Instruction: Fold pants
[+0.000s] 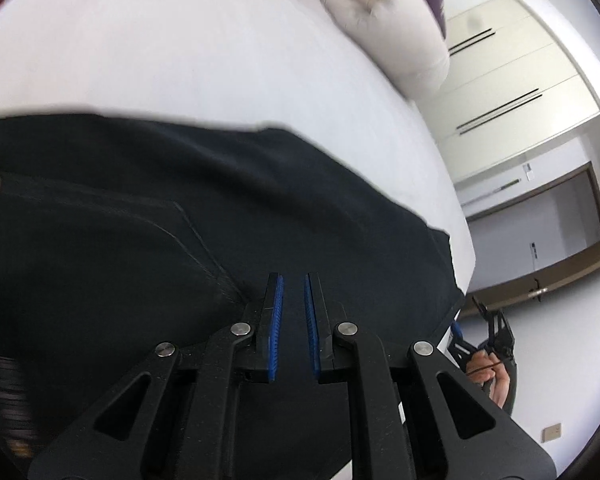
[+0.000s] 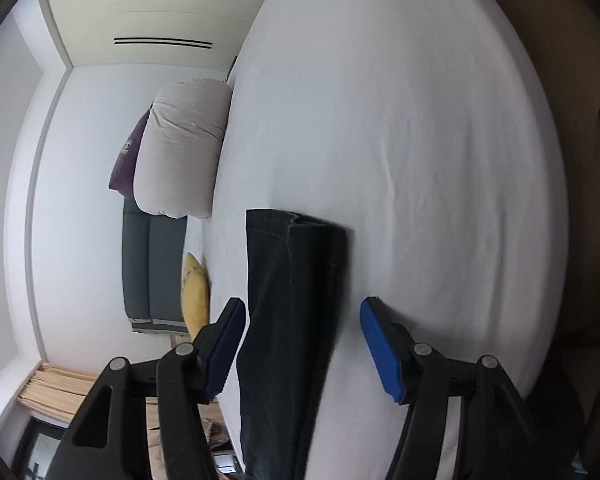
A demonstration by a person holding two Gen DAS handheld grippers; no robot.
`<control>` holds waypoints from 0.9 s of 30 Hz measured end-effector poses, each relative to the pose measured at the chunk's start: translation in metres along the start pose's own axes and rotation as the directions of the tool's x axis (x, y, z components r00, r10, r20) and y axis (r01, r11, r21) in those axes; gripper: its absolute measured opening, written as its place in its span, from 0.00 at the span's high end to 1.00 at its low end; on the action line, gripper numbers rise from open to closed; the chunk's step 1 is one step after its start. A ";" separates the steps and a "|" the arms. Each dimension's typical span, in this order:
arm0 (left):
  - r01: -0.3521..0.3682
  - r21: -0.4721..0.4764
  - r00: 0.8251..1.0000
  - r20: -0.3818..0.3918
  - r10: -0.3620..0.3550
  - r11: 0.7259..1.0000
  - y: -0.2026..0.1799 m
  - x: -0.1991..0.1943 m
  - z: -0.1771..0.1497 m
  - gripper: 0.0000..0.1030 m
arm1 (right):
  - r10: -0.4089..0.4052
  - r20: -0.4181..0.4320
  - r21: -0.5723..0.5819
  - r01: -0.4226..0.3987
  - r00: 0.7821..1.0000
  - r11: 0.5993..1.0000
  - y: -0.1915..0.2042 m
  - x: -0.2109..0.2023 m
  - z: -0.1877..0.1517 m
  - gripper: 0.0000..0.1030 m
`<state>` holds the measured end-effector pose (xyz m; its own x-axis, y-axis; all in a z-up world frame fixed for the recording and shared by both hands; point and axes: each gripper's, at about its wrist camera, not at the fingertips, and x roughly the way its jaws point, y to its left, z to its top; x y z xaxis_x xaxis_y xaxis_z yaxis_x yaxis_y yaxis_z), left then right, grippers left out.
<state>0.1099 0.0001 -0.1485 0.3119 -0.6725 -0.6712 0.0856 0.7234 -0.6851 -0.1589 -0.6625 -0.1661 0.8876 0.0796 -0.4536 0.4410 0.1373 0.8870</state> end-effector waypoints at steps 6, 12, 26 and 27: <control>0.035 -0.067 0.998 -0.043 -0.038 0.997 0.024 0.023 -0.003 0.90 | 0.018 -0.003 0.028 -0.018 1.000 0.999 0.000 0.014 -0.007 0.43; 0.017 -0.046 0.999 -0.044 -0.019 0.999 0.039 0.017 -0.014 0.90 | 0.008 -0.020 0.001 -0.008 1.000 1.000 0.005 0.020 0.006 0.63; 0.017 -0.046 0.999 -0.043 -0.019 0.999 0.045 0.020 -0.015 0.91 | -0.073 0.023 -0.110 0.075 0.997 0.991 0.025 0.028 0.002 0.88; 0.018 -0.047 0.999 -0.044 -0.020 0.999 0.046 0.020 -0.015 0.91 | -0.085 0.030 -0.149 0.088 0.996 0.985 0.035 0.028 -0.003 0.88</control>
<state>0.1062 0.0178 -0.1972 0.2686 -0.6933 -0.6687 0.0469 0.7028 -0.7098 -0.1191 -0.6530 -0.1475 0.8506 0.0383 -0.5243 0.4928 0.2896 0.8206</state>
